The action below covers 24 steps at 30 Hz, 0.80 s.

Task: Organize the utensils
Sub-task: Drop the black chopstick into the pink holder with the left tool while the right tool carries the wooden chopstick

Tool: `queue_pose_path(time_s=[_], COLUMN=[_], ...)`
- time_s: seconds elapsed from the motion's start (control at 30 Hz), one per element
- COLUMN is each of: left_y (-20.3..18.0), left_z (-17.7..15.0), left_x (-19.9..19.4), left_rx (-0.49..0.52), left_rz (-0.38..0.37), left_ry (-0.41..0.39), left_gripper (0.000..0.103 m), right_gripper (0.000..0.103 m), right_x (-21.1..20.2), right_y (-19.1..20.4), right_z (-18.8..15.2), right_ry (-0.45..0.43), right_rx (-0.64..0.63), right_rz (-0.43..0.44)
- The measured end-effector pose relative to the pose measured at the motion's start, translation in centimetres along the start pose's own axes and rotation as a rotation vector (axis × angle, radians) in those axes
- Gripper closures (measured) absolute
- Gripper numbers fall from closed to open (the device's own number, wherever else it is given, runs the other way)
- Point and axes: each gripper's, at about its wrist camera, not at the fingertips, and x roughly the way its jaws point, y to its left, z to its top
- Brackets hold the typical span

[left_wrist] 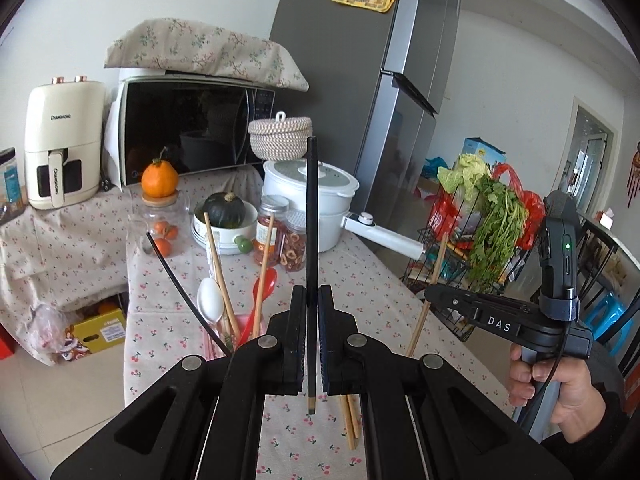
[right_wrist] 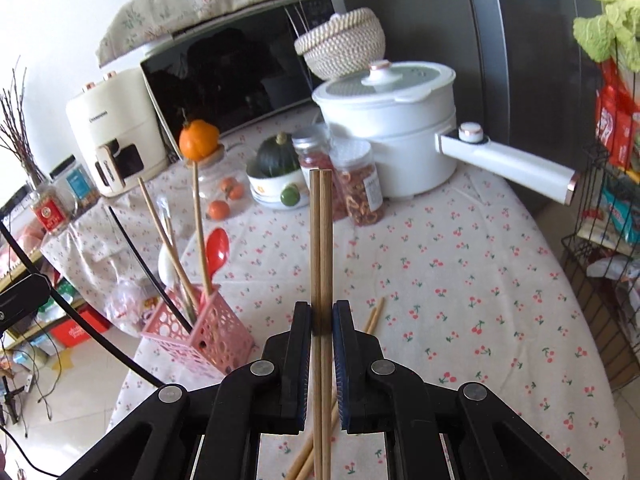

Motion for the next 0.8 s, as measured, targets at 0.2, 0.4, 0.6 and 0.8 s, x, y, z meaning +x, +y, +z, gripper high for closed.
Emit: queue_pose_path(time_s=[0.2, 0.4, 0.6, 0.8], left_y=[1.5, 3.4, 5.1, 7.0], left_z=[2.3, 3.2, 2.4, 1.6], left_x=[-1.7, -1.4, 1.0, 3.9], left_rx=[-0.038, -0.071, -0.091, -0.125], left_rz=[0.062, 0.13, 0.201, 0.24], left_ry=[-0.117, -0.165, -0.152, -0.102], left_gripper=[0.098, 0.098, 0.098, 0.098], right_gripper=[0.094, 0.094, 0.094, 0.094], right_x=[-1.5, -1.4, -0.2, 0.5], right_y=[1.2, 2.7, 4.2, 5.2], right_z=[2.0, 3.3, 3.9, 4.4], right_ry=[-0.091, -0.132, -0.142, -0.166], right_rx=[0.021, 0.039, 0.051, 0.083], right_rz=[0.039, 0.074, 0.104, 0.14])
